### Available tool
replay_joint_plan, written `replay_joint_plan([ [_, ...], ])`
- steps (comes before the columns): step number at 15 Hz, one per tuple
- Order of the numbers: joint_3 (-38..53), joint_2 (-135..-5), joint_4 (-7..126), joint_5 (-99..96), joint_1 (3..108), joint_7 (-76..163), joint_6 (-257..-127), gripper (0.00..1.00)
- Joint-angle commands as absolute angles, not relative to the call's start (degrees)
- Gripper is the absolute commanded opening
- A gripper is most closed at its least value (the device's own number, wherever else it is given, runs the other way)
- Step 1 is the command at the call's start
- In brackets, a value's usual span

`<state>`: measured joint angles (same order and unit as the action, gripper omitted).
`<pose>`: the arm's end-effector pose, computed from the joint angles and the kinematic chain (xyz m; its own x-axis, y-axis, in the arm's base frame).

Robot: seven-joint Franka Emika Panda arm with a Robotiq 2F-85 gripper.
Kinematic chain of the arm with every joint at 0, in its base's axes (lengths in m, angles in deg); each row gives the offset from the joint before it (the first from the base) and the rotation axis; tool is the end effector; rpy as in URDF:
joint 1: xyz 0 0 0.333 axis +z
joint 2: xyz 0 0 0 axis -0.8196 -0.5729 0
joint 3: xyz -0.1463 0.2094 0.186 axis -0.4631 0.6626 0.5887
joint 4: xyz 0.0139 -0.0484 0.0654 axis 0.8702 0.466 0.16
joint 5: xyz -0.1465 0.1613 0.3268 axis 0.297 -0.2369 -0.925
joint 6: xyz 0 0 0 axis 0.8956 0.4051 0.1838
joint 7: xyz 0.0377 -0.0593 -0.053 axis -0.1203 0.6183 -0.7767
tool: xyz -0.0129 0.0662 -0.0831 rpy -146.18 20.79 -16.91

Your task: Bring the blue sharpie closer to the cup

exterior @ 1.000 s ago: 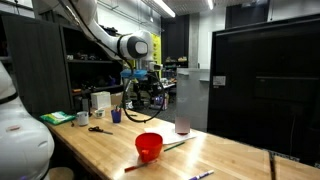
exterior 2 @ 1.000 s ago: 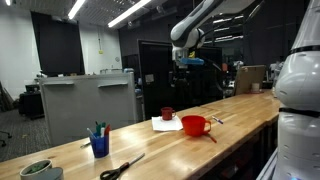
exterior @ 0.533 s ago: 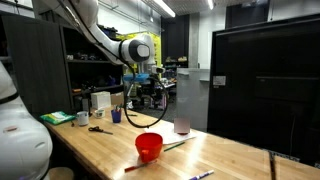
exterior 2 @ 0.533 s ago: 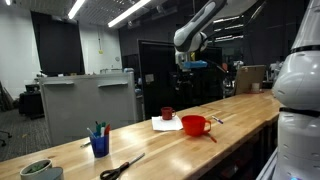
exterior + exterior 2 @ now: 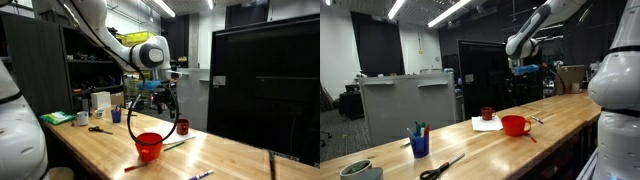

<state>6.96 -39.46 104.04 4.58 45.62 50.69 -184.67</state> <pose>0.4507 -0.1170 0.4229 0.9319 -0.3500 0.0956 -0.3582 -0.9294 0.0890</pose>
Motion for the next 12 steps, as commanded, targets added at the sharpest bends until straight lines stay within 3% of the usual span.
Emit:
replay_joint_plan([
  [1, 4.77, -42.3, 104.99, 4.7, 43.32, 53.77, -188.95, 1.0],
  [12, -0.81, -52.29, 107.41, 8.56, 39.39, 61.61, -206.79, 1.0],
])
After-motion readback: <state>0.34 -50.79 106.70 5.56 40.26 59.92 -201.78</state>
